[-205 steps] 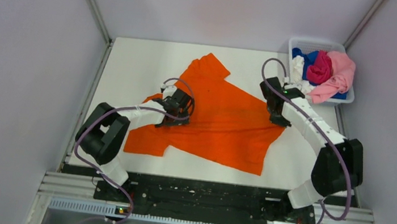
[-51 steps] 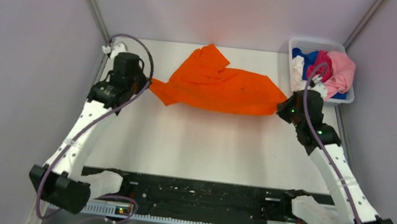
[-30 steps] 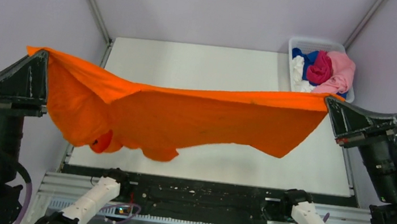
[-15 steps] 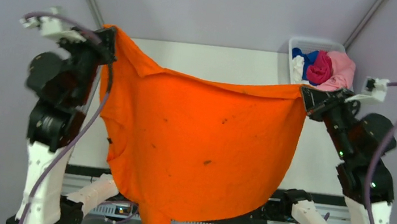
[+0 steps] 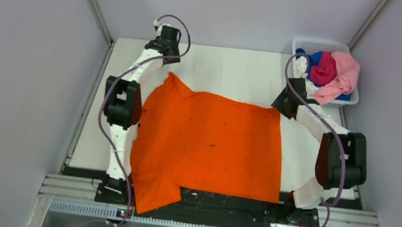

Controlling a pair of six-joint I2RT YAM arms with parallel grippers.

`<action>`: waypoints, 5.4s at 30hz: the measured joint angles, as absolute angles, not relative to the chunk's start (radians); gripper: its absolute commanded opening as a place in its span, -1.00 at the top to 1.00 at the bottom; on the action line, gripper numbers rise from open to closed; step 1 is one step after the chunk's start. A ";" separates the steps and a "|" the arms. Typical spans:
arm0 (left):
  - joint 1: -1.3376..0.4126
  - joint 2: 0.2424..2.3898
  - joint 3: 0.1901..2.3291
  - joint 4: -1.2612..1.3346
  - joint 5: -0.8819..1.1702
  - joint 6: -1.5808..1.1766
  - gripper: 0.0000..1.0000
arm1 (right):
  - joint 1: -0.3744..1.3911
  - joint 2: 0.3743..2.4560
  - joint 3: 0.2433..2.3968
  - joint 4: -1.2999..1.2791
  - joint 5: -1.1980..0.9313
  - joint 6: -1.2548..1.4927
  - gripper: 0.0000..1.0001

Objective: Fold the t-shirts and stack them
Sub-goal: Flatten out the tshirt

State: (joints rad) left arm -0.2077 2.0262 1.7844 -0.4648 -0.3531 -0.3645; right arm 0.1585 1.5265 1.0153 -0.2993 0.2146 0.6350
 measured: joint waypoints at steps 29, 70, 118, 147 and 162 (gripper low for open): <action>-0.179 1.937 1.365 -0.260 0.180 -0.709 -0.98 | 0.294 1.558 0.857 -0.003 -0.114 0.583 -0.98; -0.245 2.298 2.016 -0.304 0.139 -0.770 -0.97 | 0.297 1.568 0.838 -0.080 -0.048 0.557 -0.97; -0.314 1.930 1.388 -0.182 0.006 -0.734 -0.98 | 0.299 1.455 0.825 -0.129 0.058 0.531 -0.97; -0.313 2.123 1.599 -0.176 0.117 -0.735 -0.98 | 0.299 1.414 0.824 -0.136 0.083 0.516 -0.97; -0.303 1.637 1.086 -0.371 -0.027 -0.696 -0.97 | 0.304 1.453 0.746 -0.110 0.062 0.554 -0.97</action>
State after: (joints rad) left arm -0.3027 1.6375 1.0863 -0.3714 -0.0269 -0.6956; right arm 0.3038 1.4528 0.7464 -0.1104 0.0620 0.5541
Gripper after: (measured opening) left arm 0.988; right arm 0.987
